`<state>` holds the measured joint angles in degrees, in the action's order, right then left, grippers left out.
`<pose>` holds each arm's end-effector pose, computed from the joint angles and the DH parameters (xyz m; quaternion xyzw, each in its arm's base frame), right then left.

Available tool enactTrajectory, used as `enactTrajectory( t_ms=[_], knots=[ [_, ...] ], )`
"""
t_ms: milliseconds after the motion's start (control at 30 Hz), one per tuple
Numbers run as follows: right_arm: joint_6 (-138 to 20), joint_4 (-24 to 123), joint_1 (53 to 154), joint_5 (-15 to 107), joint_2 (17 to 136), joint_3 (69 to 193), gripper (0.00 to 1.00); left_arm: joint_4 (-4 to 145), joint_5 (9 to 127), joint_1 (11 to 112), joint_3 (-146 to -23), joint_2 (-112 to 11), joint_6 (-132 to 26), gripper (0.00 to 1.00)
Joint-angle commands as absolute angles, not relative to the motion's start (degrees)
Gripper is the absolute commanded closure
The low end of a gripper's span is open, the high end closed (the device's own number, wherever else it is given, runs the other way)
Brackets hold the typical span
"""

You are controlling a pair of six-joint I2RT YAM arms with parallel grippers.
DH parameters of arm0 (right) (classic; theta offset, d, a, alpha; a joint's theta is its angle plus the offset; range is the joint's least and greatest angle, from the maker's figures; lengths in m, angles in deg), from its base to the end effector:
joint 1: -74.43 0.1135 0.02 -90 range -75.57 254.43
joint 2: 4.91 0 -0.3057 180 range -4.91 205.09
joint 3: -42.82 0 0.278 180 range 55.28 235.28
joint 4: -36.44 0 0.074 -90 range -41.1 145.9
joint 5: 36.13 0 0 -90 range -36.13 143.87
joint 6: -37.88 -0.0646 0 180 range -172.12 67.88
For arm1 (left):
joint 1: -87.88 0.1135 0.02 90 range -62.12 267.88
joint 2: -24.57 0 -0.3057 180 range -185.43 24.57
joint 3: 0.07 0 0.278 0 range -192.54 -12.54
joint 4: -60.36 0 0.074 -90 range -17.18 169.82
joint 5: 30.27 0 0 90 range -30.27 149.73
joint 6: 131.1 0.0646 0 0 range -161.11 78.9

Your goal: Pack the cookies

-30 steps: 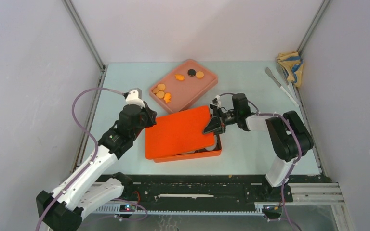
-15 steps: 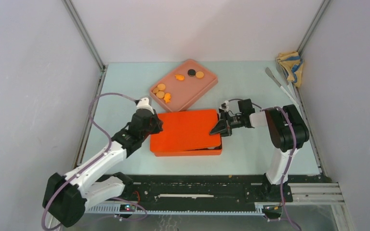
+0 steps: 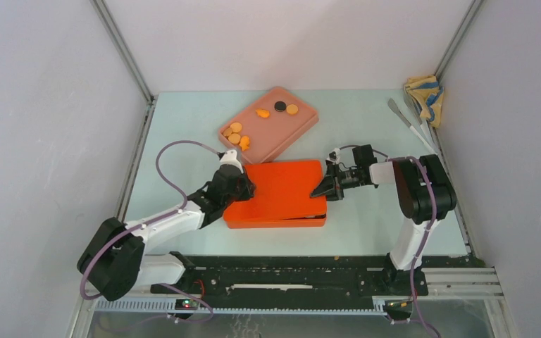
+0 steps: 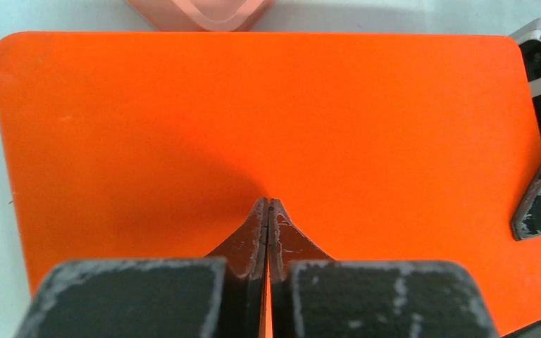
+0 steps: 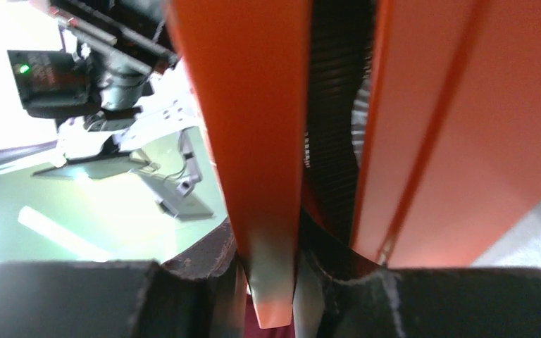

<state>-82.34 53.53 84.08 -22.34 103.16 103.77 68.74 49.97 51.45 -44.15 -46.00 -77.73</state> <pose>0.3275 0.1193 0.1199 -0.0014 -0.7793 -0.6254 0.0400 0.2318 -0.1575 0.1991 -0.0409 0.8832 -0.2139 0.4154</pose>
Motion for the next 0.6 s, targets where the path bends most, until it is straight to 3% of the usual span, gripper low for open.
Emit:
enactTrajectory(
  t_ms=[0, 133, 233, 467, 500, 567],
  knots=[
    [-79.99, 61.94, 83.04, -8.81, 97.84, 104.13, 0.60, 70.10, 51.16, 50.62, -43.56, -48.49, -78.89, 1.00],
    [-80.88, 65.25, 82.12, -3.39, 91.46, 104.06, 0.39, 69.47, 51.41, 50.37, -43.56, -49.36, -79.07, 1.00],
    [-82.34, 67.39, 80.41, -0.38, 87.56, 104.06, 0.34, 68.60, 52.34, 50.39, -43.88, -50.31, -79.07, 1.00],
    [-81.93, 77.08, 77.34, 13.15, 79.59, 104.41, 0.35, 67.40, 53.40, 50.35, -45.56, -52.58, -78.30, 1.00],
    [-81.86, 78.10, 77.37, 15.34, 78.54, 104.37, 0.37, 67.07, 53.75, 50.36, -45.89, -53.00, -78.21, 1.00],
    [-81.55, 79.27, 77.69, 18.32, 78.34, 104.32, 0.49, 66.40, 54.73, 50.36, -46.74, -53.84, -78.11, 1.00]
  ],
)
